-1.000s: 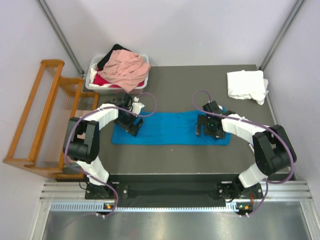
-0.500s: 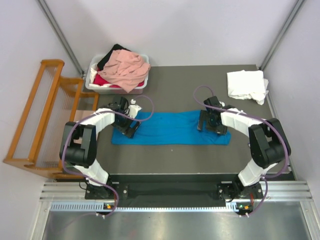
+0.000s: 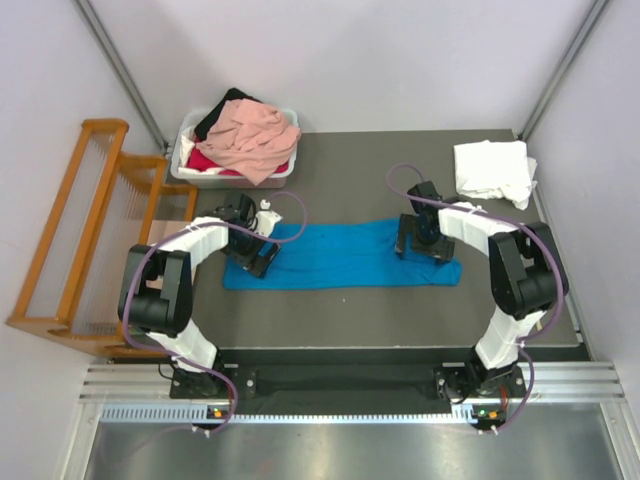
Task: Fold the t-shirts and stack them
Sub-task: Fold the tshirt
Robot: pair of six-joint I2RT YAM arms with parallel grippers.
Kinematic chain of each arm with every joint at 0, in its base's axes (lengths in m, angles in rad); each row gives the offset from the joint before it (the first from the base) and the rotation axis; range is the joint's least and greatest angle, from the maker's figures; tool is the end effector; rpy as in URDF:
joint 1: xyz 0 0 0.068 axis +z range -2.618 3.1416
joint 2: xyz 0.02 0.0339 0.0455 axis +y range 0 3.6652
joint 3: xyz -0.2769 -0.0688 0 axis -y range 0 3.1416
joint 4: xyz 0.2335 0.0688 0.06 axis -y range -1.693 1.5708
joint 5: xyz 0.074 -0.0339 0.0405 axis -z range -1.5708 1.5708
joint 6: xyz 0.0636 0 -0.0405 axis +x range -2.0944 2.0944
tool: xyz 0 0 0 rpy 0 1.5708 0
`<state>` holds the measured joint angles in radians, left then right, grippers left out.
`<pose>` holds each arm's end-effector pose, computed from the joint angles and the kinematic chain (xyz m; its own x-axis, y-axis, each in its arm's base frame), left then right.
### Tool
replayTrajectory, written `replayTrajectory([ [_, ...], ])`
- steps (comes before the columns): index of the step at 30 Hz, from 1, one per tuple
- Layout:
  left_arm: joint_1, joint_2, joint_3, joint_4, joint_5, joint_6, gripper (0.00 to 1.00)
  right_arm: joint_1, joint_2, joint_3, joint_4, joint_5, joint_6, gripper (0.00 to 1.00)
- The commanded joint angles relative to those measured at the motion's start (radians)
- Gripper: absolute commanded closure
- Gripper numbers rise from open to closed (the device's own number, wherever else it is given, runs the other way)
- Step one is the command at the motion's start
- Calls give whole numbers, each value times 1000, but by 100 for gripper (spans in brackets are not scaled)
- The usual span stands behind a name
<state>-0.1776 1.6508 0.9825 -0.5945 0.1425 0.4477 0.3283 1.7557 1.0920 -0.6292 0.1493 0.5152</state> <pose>0.2977 -0.0626 0.1614 -0.7515 0.5702 -0.3319 0.6019 0.7985 0.0092 0.3148 0.0972 0.1575 -0.9302 0.1979 -0.3092 0.2047 0.9788 0.0107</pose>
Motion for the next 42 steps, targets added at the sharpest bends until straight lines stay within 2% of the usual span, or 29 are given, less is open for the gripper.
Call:
replayTrajectory([
  [1, 9, -34, -2, -56, 29, 3, 3, -43, 108, 52, 122, 53, -24, 0],
  [8, -2, -10, 28, -152, 135, 29, 2, -80, 188, 167, 99, 42, -35, 0],
  [14, -57, 35, 18, -232, 160, 78, 2, -81, 202, 236, 86, 38, -41, 0],
  [25, -95, 58, 15, -222, 177, 89, 2, -107, 329, 399, 39, 41, -93, 0],
  [32, -114, 66, 13, -232, 229, 106, 2, -133, 327, 462, 49, -4, -119, 0],
  [37, -161, 47, 13, -266, 275, 111, 2, -146, 387, 571, 8, -7, -122, 0],
  [42, -253, 58, 12, -271, 308, 89, 2, -147, 441, 620, -12, -30, -119, 0],
])
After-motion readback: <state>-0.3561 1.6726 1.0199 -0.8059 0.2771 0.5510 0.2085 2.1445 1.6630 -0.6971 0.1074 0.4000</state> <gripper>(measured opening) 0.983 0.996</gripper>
